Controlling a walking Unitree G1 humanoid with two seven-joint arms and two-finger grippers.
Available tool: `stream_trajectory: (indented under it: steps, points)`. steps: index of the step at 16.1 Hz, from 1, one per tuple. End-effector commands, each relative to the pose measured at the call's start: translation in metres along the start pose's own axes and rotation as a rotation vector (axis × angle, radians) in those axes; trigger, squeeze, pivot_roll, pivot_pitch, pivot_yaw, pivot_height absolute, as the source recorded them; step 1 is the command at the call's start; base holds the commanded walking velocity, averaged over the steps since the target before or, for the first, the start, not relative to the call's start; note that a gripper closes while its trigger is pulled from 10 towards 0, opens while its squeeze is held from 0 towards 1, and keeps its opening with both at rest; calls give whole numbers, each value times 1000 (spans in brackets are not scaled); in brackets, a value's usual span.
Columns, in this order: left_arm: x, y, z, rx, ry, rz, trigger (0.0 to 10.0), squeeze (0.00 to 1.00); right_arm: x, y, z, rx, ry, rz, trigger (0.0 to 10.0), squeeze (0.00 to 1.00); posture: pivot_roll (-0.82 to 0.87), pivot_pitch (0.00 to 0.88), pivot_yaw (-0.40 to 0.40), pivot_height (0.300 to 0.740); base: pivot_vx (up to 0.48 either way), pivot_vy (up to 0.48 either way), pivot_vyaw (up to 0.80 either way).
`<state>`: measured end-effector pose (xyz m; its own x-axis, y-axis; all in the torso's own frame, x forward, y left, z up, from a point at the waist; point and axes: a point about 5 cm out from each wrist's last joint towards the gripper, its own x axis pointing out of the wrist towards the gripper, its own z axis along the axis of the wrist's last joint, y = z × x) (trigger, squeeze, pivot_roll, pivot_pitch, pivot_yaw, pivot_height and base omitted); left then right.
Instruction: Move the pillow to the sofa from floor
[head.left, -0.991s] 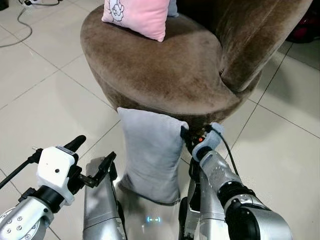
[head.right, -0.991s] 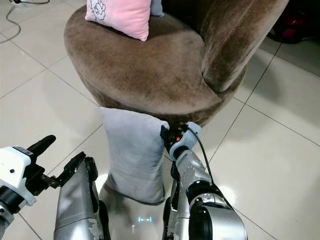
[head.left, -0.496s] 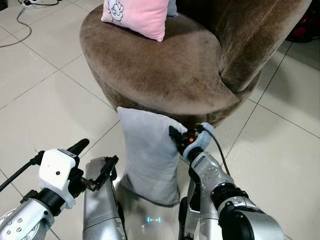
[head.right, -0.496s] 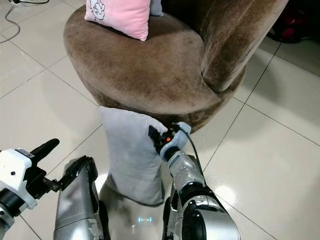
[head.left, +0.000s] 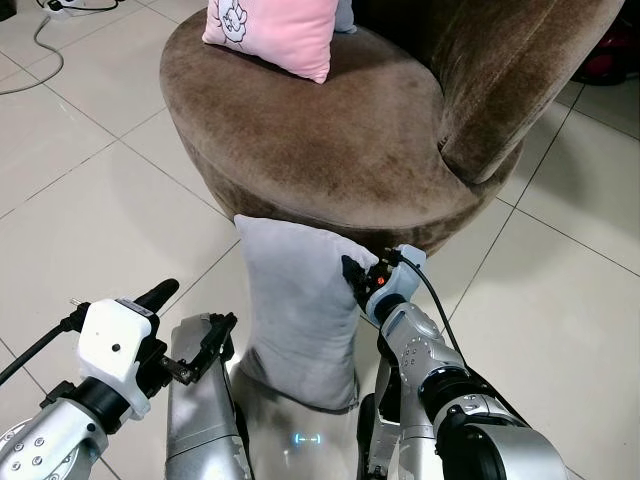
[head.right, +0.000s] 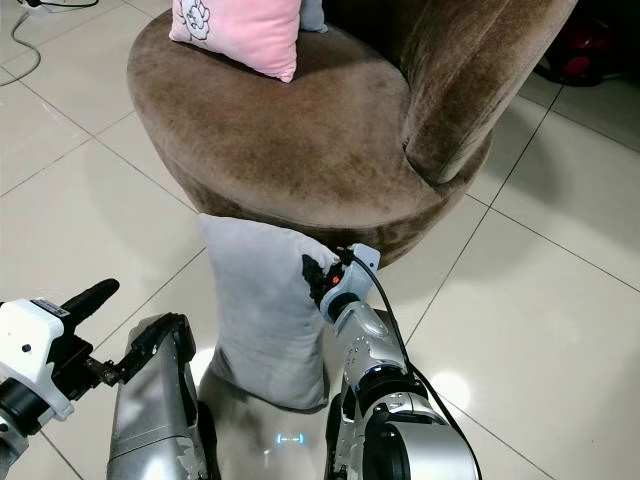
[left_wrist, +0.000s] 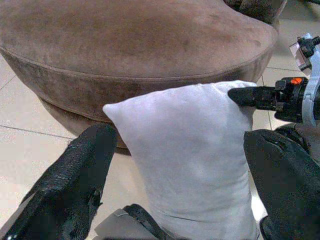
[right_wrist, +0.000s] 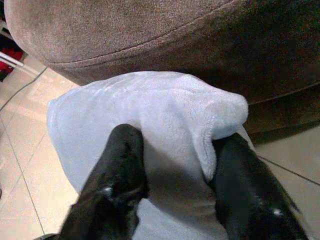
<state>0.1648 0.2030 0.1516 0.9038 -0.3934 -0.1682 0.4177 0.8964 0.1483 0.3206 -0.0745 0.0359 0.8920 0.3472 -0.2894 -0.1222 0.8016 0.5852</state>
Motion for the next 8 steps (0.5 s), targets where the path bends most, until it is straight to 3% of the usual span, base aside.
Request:
stream_trajectory:
  steps: [1, 8]
  points:
    - [-2, -3, 1, 6, 1, -17, 10000, 114, 0, 22, -25, 62, 40, 38, 0, 0, 181, 244, -44, 465, 0, 0, 0]
    - [-3, -4, 0, 6, 7, -28, 10000, 118, -2, 24, -30, 64, 54, 71, 0, 0, 182, 247, -39, 465, 0, 0, 0]
